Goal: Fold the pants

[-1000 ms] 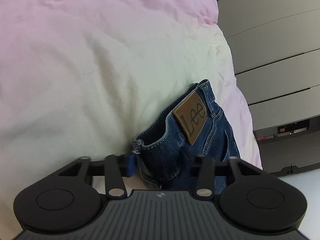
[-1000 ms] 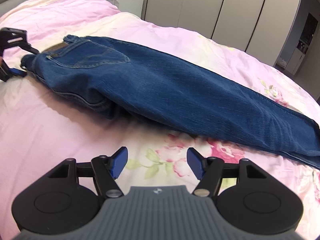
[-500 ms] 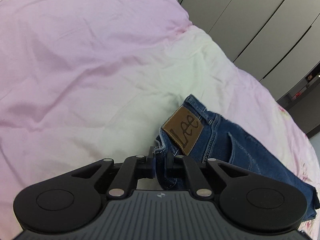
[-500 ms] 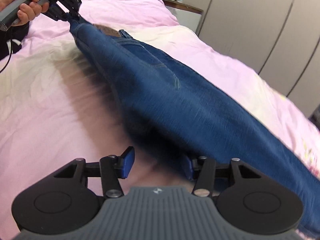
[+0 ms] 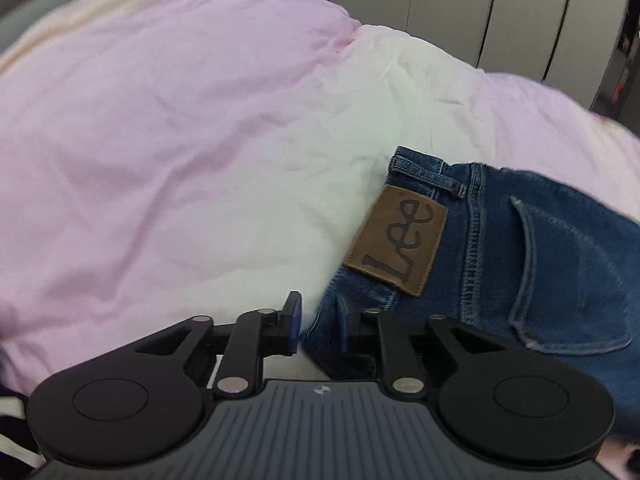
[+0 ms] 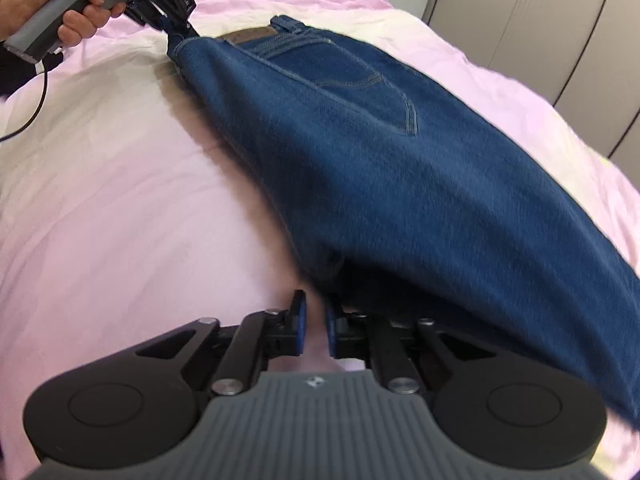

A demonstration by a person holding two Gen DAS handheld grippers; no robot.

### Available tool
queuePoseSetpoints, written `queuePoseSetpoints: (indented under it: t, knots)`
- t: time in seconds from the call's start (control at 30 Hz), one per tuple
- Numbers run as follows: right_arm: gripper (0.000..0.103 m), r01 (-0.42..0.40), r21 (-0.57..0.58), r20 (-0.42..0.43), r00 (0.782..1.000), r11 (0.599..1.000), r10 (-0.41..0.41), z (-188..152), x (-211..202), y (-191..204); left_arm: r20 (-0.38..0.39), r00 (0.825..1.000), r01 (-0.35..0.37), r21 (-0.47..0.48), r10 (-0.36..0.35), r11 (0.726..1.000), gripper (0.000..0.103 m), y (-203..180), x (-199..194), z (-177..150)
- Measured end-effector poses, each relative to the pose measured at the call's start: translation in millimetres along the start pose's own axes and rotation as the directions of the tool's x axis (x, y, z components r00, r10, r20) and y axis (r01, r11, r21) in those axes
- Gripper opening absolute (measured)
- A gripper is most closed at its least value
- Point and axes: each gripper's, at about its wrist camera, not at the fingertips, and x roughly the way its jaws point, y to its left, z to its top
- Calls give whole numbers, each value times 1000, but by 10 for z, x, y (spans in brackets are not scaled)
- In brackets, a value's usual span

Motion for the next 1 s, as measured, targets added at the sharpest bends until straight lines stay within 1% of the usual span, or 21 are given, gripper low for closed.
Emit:
queuePoseSetpoints:
  t: [0.03, 0.07, 0.1, 0.17, 0.23, 0.3, 0.33, 0.4, 0.5, 0.57, 0.6, 0.63, 0.67, 0.7, 0.77, 0.83, 0.9, 0.97, 1.0]
  knots:
    - [1, 1, 12, -3, 1000, 1000, -1, -55, -57, -14, 9, 996, -93, 57, 92, 994, 16, -51, -55, 3]
    - [1, 5, 29, -4, 1000, 1000, -5, -109, -102, -38, 24, 990, -138, 103, 136, 985, 16, -79, -132, -6]
    - [1, 7, 55, -3, 1000, 998, -7, -149, -145, -70, 43, 990, -137, 126, 133, 982, 19, -82, -245, -17]
    - [1, 17, 119, -1, 1000, 993, -17, -279, -277, -177, 63, 996, -68, 110, 62, 992, 20, -58, -531, -30]
    - [2, 51, 166, -6, 999, 985, -51, -426, -422, -305, 58, 998, 22, 78, -26, 997, 20, -94, -806, -53]
    - [2, 100, 207, -20, 995, 973, -98, -584, -556, -443, 60, 991, 113, 69, -117, 991, 23, -185, -1028, -119]
    - [2, 122, 231, -30, 993, 965, -118, -665, -618, -514, 59, 985, 158, 81, -163, 984, 26, -291, -1136, -168]
    - [3, 168, 300, -52, 986, 939, -159, -818, -774, -678, 59, 973, 217, 106, -224, 970, 27, -517, -1303, -298]
    - [7, 230, 364, -73, 973, 902, -218, -1081, -1029, -884, 50, 953, 290, 146, -300, 946, 32, -913, -1468, -551]
    - [9, 263, 387, -85, 965, 884, -250, -1220, -1177, -998, 47, 942, 319, 180, -332, 930, 39, -1227, -1520, -734]
    - [11, 276, 395, -91, 961, 876, -262, -1289, -1241, -1042, 49, 938, 329, 185, -343, 926, 42, -1373, -1529, -829]
    - [15, 291, 402, -99, 956, 868, -275, -1367, -1310, -1089, 42, 933, 344, 181, -356, 922, 47, -1509, -1523, -927]
    - [16, 304, 407, -106, 952, 861, -286, -1457, -1386, -1149, 26, 928, 362, 174, -372, 916, 51, -1643, -1490, -1019]
    - [16, 315, 411, -113, 949, 855, -295, -1529, -1444, -1192, 10, 924, 375, 164, -381, 913, 52, -1780, -1440, -1096]
    - [18, 340, 420, -131, 940, 841, -315, -1653, -1536, -1282, -3, 929, 367, 149, -371, 918, 52, -2023, -1325, -1237]
    - [19, 360, 435, -144, 932, 825, -331, -1790, -1621, -1381, 0, 941, 337, 111, -340, 935, 52, -2200, -1179, -1335]
    - [23, 380, 454, -159, 925, 806, -346, -1929, -1693, -1501, 18, 951, 306, 44, -307, 951, 52, -2291, -1045, -1388]
    - [27, 401, 464, -177, 916, 790, -361, -2057, -1742, -1639, 10, 960, 281, -39, -281, 959, 52, -2328, -911, -1406]
    - [28, 412, 465, -186, 911, 783, -369, -2112, -1761, -1710, 4, 964, 265, -70, -266, 962, 52, -2336, -854, -1403]
